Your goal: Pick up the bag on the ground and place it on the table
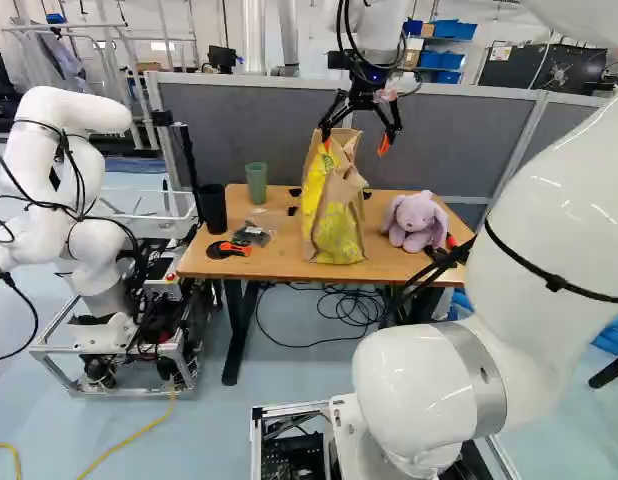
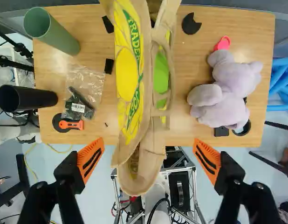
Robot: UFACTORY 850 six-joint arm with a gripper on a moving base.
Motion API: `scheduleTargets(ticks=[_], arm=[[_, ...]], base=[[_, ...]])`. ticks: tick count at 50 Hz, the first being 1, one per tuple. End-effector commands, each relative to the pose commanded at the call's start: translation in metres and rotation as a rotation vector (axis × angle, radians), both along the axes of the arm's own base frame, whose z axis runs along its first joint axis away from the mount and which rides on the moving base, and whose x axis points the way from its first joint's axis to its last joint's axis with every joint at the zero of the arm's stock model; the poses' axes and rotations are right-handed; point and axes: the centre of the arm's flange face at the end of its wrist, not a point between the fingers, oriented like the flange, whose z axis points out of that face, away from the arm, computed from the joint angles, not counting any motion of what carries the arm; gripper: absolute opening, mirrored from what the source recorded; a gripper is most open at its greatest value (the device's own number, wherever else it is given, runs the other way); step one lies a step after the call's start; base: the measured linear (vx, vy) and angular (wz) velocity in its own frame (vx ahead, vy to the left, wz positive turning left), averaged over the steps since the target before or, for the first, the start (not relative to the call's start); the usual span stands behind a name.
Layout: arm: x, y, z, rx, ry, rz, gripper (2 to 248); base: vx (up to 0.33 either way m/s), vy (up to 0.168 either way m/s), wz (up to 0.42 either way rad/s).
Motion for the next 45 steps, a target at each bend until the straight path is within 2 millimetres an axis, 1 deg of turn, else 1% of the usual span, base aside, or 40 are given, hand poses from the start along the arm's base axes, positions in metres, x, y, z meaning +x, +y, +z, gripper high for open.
scheduleTargets(ticks=[45], arm=[[0.0000, 0.0000, 0.0000, 0.000, 0.000, 0.000, 247]], base=[[-0.196, 0.050, 0.004]])
